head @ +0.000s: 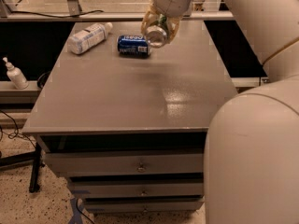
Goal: Place green can upright
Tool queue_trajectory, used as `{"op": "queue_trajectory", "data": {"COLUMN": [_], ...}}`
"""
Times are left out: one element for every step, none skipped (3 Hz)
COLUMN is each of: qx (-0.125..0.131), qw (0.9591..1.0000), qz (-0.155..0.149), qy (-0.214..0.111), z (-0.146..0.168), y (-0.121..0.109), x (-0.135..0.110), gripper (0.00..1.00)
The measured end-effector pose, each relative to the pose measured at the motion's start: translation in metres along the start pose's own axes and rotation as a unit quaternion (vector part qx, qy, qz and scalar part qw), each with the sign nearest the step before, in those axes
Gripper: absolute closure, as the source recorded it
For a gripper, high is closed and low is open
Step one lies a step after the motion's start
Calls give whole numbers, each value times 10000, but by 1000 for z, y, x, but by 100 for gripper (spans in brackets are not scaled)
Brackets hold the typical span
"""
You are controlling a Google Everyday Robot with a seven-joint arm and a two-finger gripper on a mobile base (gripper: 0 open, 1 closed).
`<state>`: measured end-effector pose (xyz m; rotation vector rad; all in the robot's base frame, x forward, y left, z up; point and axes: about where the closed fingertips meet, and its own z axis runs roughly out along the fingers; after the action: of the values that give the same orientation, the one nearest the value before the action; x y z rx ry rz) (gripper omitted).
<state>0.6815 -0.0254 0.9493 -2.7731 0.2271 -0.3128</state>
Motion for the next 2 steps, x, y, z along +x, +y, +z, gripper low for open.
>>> {"op": "queue_trajectory", "data": {"qx": [379, 800], "qw": [9966, 9852], "qz": [-599, -1291], "qy": [411, 798], "z": [-17, -33], "y": [5, 17], "x": [-3, -6], "gripper": [100, 100]}}
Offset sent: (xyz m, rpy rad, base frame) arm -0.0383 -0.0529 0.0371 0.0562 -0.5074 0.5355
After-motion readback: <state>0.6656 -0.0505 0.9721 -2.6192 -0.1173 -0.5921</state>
